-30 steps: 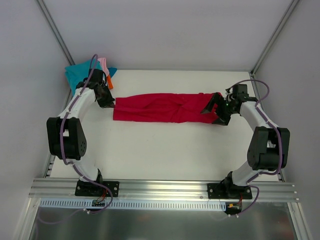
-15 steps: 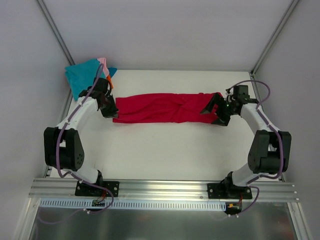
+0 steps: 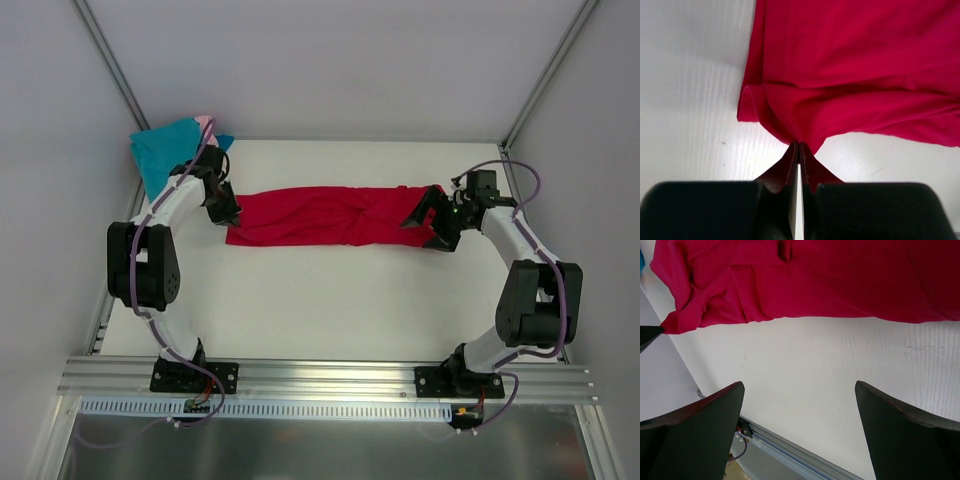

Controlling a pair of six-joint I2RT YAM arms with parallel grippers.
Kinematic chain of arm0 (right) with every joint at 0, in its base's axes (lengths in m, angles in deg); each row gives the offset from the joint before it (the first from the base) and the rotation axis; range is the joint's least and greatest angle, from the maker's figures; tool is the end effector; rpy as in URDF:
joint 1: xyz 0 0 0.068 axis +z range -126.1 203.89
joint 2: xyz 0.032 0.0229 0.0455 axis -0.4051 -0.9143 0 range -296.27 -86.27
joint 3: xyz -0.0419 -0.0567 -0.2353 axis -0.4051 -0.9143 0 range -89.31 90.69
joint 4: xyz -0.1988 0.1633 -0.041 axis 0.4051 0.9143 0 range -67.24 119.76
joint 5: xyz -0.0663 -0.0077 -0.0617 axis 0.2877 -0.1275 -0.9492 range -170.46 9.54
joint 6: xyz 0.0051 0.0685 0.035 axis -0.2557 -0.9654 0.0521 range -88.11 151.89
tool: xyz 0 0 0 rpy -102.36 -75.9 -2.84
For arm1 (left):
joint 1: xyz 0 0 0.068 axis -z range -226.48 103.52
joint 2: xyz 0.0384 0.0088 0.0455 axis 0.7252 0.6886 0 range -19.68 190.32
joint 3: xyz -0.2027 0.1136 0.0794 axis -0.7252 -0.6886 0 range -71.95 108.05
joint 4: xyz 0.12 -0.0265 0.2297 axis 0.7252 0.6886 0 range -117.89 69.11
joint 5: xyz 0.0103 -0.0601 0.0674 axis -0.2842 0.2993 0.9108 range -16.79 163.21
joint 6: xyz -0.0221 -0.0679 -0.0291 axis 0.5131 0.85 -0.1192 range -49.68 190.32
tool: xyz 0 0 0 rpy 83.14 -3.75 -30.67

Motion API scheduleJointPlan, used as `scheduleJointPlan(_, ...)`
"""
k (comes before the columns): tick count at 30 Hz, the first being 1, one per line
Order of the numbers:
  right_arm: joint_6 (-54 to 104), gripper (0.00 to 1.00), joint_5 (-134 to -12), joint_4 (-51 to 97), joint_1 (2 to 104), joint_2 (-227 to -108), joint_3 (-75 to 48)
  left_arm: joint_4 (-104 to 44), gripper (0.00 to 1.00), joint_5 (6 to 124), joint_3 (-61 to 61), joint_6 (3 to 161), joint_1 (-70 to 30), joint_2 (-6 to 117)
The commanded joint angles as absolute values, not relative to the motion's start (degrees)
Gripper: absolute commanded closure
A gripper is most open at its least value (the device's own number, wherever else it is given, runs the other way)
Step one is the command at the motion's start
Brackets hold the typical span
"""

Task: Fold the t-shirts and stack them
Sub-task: Fold the other side of the tshirt into a rectangle

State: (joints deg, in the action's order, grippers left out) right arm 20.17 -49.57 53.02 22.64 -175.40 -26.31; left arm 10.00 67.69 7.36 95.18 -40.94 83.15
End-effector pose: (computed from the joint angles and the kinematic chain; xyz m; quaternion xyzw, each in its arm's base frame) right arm 0.3347 0.0263 0.1871 0.0278 0.9255 0.2793 0.2543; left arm 0.3843 -0.0436 0.1787 -0.1506 0.9562 -0.1097 0.2258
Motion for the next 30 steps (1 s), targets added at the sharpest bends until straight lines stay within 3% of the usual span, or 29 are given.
scheduleJointPlan(1, 20.6, 0.01, -48.6, 53.0, 22.5, -176.0, -24.4, 10.7, 1.00, 66.4, 3.7, 96.3, -41.4, 76.0)
scheduleJointPlan(11, 20.6, 0.01, -47.6, 52.5, 22.6, -173.6, -26.6, 11.1, 1.00, 63.4, -8.0, 98.0, -40.1, 60.5)
scheduleJointPlan(23, 20.6, 0.01, -46.6, 52.2, 22.5, -171.3, -28.1, 14.3, 1.00, 62.5, -11.7, 99.9, -37.4, 54.9)
scheduleJointPlan(30, 21.2, 0.00, -46.4, 52.1, 22.5, -171.9, -28.1, 11.0, 0.99, 64.1, -20.7, 101.1, -36.8, 53.5)
